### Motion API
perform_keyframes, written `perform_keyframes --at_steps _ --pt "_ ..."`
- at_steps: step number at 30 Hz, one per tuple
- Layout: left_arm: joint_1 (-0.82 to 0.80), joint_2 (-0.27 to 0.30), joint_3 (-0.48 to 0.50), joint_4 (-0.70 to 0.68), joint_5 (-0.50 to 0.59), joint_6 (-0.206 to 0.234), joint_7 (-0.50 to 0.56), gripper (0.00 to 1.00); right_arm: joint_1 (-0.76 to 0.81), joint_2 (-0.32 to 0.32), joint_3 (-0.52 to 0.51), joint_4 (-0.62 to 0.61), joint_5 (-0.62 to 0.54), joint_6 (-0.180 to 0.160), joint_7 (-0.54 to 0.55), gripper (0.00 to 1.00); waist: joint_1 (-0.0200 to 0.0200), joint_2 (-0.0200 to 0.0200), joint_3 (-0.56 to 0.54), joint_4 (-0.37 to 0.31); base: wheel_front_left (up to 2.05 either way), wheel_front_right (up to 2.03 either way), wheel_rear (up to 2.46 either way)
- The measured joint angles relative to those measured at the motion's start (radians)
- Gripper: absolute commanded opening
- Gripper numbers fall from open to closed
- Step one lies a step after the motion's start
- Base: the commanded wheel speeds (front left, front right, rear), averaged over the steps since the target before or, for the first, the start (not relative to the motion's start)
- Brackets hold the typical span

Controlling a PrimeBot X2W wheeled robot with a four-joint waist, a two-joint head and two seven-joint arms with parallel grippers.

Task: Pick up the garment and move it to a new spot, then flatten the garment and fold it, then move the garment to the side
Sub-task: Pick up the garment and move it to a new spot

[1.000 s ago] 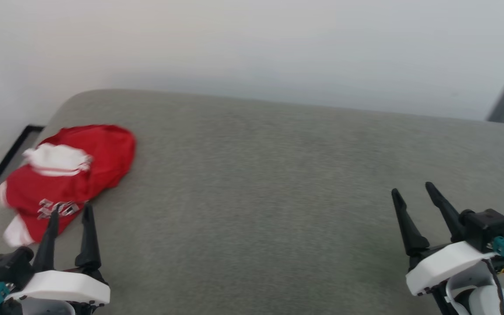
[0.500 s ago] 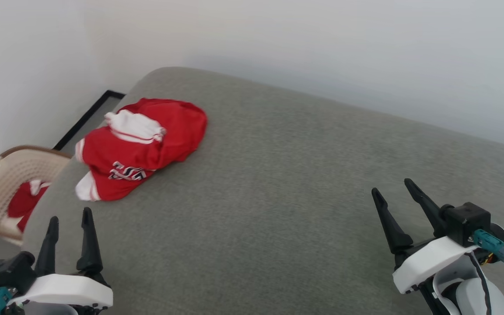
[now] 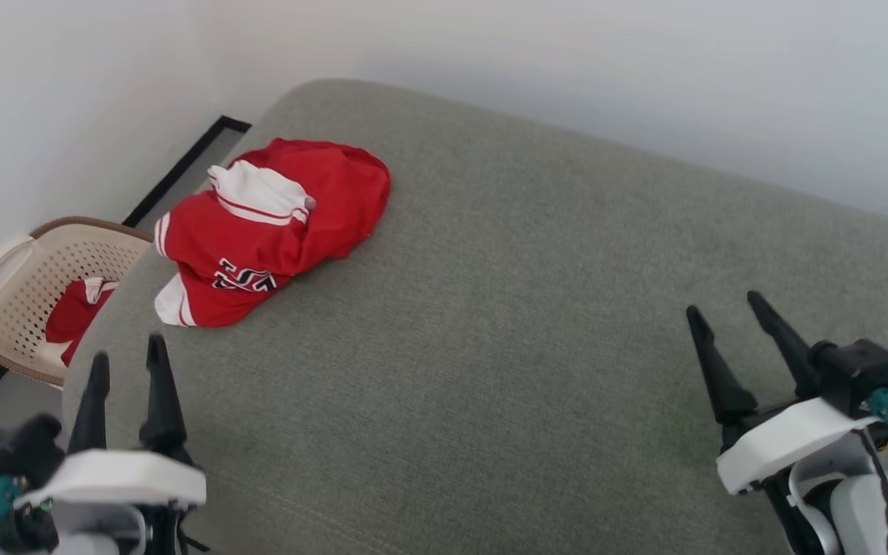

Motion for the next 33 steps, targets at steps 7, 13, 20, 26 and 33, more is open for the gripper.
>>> perform_keyframes --at_steps 7,13,20,26,33 --pt "-0.146 0.006 0.006 0.069 -0.018 -0.013 0.000 1.00 -0.033 -0.022 -0.019 -0.052 -0.009 0.000 0.022 1.00 0.0000 0.0000 0.073 -0.027 0.00 0.00 0.00" --pt "-0.332 0.047 0.015 0.202 -0.025 -0.035 -0.001 1.00 -0.089 -0.050 -0.011 -0.098 -0.014 0.000 0.046 1.00 0.0000 0.0000 0.158 -0.066 0.00 0.00 0.00" --pt "-0.566 0.101 0.031 0.409 -0.039 -0.066 -0.003 1.00 -0.158 -0.087 0.002 -0.151 -0.018 0.000 0.075 1.00 0.0000 -0.0001 0.272 -0.121 0.00 0.00 0.00" --pt "-0.753 0.134 0.029 0.633 -0.046 -0.079 -0.001 1.00 -0.208 -0.111 0.009 -0.183 -0.018 0.000 0.087 1.00 0.0000 -0.0001 0.367 -0.171 0.00 0.00 0.00" --pt "-0.890 0.146 0.024 0.900 -0.046 -0.051 0.046 1.00 -0.224 -0.124 0.024 -0.200 -0.011 0.000 0.097 1.00 0.0000 0.0000 0.425 -0.222 0.00 0.00 0.00"
